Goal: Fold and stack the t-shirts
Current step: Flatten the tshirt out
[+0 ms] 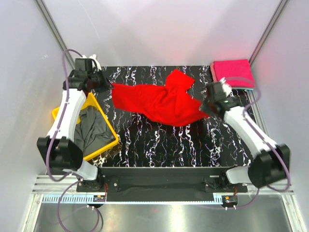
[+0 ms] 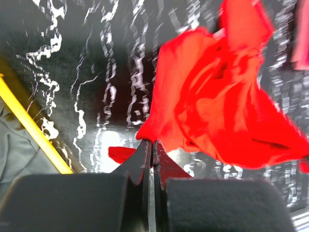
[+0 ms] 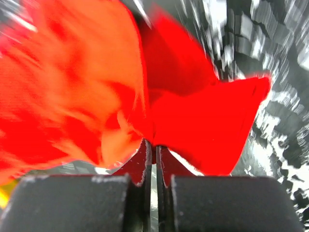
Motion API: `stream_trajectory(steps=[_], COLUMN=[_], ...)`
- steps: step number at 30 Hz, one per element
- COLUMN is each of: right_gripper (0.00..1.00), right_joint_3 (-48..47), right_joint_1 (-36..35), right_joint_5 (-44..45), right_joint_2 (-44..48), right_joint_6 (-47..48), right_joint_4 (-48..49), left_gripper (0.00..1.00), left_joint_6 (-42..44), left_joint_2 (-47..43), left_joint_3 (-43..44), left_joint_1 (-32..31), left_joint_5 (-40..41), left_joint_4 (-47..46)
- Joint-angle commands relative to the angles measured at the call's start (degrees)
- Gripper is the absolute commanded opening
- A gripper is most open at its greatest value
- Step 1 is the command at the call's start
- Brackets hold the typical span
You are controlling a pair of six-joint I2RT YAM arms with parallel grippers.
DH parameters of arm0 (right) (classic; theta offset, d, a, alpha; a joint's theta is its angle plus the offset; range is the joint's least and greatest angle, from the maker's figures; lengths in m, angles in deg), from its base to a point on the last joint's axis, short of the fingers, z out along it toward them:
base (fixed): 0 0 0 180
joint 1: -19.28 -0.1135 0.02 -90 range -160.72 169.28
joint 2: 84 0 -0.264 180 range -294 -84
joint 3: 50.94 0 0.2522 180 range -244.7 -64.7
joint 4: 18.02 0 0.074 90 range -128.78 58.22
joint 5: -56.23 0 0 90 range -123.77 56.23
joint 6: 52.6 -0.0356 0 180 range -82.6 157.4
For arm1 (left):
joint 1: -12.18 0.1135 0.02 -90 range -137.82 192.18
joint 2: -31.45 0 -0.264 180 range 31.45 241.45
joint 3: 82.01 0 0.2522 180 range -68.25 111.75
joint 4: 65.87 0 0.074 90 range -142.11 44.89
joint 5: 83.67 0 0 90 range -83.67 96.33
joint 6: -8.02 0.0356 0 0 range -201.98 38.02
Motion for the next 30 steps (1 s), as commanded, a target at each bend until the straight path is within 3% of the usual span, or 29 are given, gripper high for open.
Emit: stream_trajectory(steps=[1,5,9,13,21,25,26,29,30], right_gripper=[0.00,0.00,0.00,0.00,0.08,0.18,0.34,0.50,0.52], right_joint_3=[-10.6,-20.2,-22.7,-26.5,-39.7,-54.9,-61.4,-70.1,-69.8], right_joint_1=[-0.4,-0.3,-0.2,1.1,2.8,2.8,2.7,3.6,5.8], right_joint_5=[11.2,12.1,11.0,8.2,-9.3,-11.0,-8.7,-1.6,-0.8], right_joint_2=[9.3,12.7,11.7,1.4,-28.1,-42.0,-44.0,-47.5,-46.6], right_joint_6=[5.3,9.3,14.0,17.1,22.9,23.1,22.8,18.2,11.8], right_joint_4=[-12.2,-14.7,-9.3,-5.7,-0.8,-9.3,-11.6,-21.3,-23.0], left_gripper=[0.00,0.00,0.00,0.00,0.00,0.00,0.00,0.00,0.00], left_joint_6=[-4.1,-5.8,-6.1,-4.3,-5.8,-6.9,-6.9,-6.2,-5.7], left_joint_2=[-8.7,-14.2,-16.0,-14.8,-5.5,-1.5,-1.2,-1.5,-1.7], left_joint_3=[5.1,6.5,6.4,2.0,-9.2,-8.8,-8.8,-8.6,-9.1], left_joint_1=[-0.4,-0.9,-1.4,-1.4,-1.4,-1.4,-1.4,-1.4,-1.4], left_joint_5=[-0.6,1.1,1.8,4.9,3.2,2.9,3.0,3.5,3.2], left_joint_4=[-0.4,1.1,2.6,2.7,-5.5,-7.1,-7.3,-7.4,-7.6])
